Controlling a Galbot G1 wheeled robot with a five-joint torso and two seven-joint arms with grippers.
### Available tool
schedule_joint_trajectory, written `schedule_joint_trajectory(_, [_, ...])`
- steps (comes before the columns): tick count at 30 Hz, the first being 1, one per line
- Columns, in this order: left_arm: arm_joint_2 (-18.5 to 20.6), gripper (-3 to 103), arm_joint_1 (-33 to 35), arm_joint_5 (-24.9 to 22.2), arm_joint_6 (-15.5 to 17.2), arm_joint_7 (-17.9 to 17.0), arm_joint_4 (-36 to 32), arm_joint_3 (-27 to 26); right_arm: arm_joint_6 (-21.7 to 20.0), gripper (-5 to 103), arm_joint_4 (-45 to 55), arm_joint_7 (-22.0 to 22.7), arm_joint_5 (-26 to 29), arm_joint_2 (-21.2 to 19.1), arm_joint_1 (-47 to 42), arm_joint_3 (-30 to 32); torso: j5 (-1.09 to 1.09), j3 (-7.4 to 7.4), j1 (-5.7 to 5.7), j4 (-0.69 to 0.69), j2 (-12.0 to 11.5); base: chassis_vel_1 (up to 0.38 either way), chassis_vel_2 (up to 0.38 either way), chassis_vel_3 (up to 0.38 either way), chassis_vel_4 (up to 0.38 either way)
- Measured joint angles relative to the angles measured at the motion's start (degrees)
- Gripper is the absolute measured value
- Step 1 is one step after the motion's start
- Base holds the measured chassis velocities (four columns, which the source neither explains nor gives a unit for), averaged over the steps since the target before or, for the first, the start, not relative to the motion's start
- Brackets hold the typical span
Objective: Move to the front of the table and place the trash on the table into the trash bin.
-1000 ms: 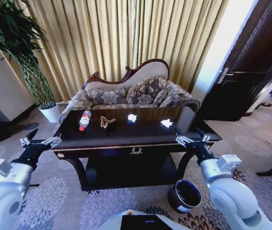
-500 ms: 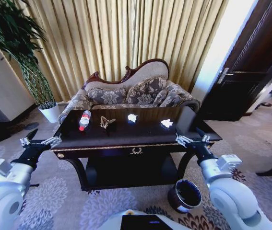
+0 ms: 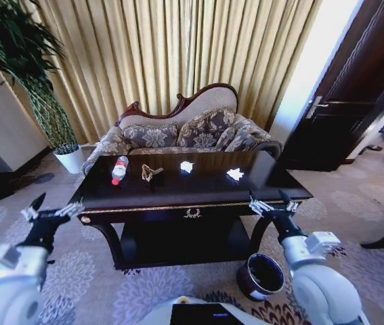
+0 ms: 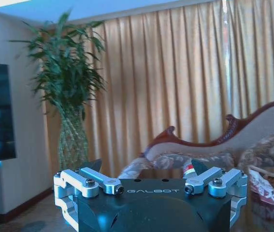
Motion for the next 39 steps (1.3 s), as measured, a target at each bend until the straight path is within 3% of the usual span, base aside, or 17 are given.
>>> schedule_joint_trajectory(4, [0.4,100,-0.1,-2.7,-1.1,0.0,0.0,0.2,-1.0,100,0.0,0.1,1.4,-1.7,0.5,0.3,0.00,0.00,0.00,-0.06,0.0,0.000,0.000,0.000,0.000])
schedule_joint_trajectory(11, [2.3,100,-0.4,-4.3,-0.1,0.5,-0.1,-0.1,-4.3,100,-0.2,1.1,5.0,-6.5,2.7,0.7,-0.02,0.00,0.00,-0.05,0.0,0.000,0.000,0.000,0.000])
schedule_joint_trajectory(14, [3.1,100,-0.1,-5.1,1.5,0.6,-0.1,-1.1,-7.0,100,-3.3,4.1,10.7,-12.5,6.2,1.1,0.00,0.01,0.01,-0.04,0.0,0.000,0.000,0.000,0.000])
schedule_joint_trajectory(18, [3.6,100,0.1,-6.3,2.5,0.8,-0.1,-2.3,-8.3,100,-5.2,5.8,14.3,-15.4,8.4,1.1,0.00,0.01,0.01,-0.04,0.0,0.000,0.000,0.000,0.000])
schedule_joint_trajectory(23, [4.8,100,-0.6,-8.5,4.3,0.8,-0.1,-3.7,-12.2,100,-14.0,9.3,24.6,-22.3,18.7,-1.4,-0.01,0.01,0.00,-0.03,0.0,0.000,0.000,0.000,0.000])
schedule_joint_trajectory(28, [5.0,100,-0.8,-8.8,5.1,0.6,-0.2,-3.7,-12.9,100,-22.0,9.7,27.9,-26.3,26.4,-5.5,0.00,0.01,0.01,-0.04,0.0,0.000,0.000,0.000,0.000])
schedule_joint_trajectory(31, [5.0,100,-0.8,-8.8,5.4,0.5,-0.2,-3.6,-13.0,100,-23.1,9.7,28.2,-26.8,27.7,-6.5,-0.01,0.02,0.01,-0.04,0.0,0.000,0.000,0.000,0.000])
schedule_joint_trajectory(35, [4.9,100,-1.1,-8.7,6.0,-0.1,-0.2,-2.8,-13.2,100,-29.0,9.7,28.8,-28.2,35.0,-13.9,-0.02,0.01,0.01,-0.04,0.0,0.000,0.000,0.000,0.000])
schedule_joint_trajectory(39, [4.9,100,-1.1,-8.6,6.0,-0.1,-0.2,-2.6,-13.2,100,-31.0,9.7,28.9,-28.0,38.1,-17.0,0.00,0.02,0.02,-0.05,0.0,0.000,0.000,0.000,0.000])
